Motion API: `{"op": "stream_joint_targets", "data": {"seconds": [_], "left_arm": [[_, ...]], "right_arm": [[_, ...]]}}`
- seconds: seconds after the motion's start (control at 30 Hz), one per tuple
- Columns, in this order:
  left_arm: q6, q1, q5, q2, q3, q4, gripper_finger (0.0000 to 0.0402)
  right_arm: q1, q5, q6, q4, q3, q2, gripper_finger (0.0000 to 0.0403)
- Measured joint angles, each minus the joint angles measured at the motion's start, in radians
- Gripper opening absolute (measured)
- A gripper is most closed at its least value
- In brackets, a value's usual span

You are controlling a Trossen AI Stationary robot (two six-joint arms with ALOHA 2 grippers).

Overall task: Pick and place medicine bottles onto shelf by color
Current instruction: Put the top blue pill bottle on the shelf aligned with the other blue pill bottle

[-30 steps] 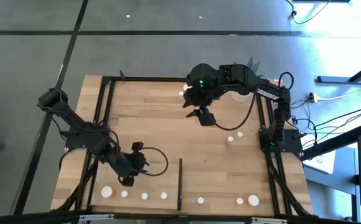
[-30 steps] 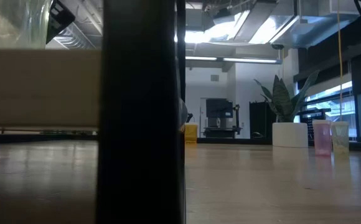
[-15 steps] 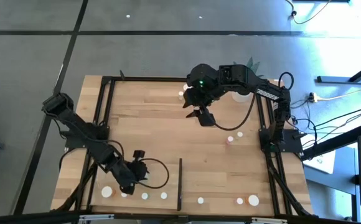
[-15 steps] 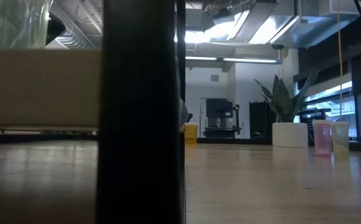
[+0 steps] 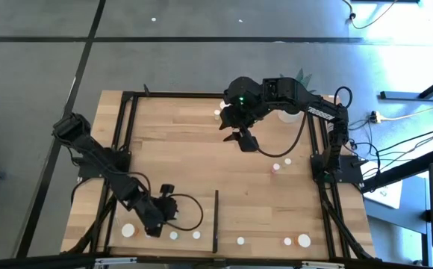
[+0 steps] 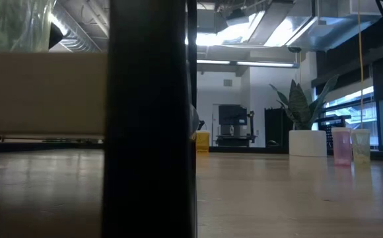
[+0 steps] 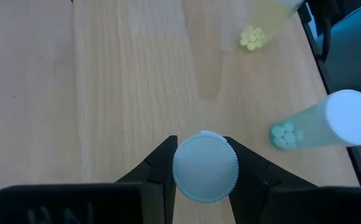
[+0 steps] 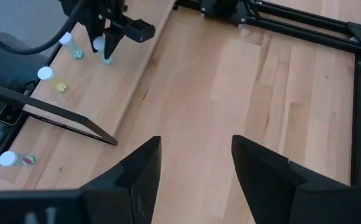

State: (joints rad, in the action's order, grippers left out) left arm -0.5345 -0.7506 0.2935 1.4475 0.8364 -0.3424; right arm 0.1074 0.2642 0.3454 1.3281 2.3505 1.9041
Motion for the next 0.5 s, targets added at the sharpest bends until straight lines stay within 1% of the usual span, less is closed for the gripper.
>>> {"op": "stream_joint_targets", "data": {"seconds": [0.5], "left_arm": [[-0.006, -0.004, 0.000, 0.000, 0.000, -0.008, 0.0097]], "right_arm": [[0.000, 0.000, -0.003, -0.006, 0.000, 0.000, 0.0198]]}}
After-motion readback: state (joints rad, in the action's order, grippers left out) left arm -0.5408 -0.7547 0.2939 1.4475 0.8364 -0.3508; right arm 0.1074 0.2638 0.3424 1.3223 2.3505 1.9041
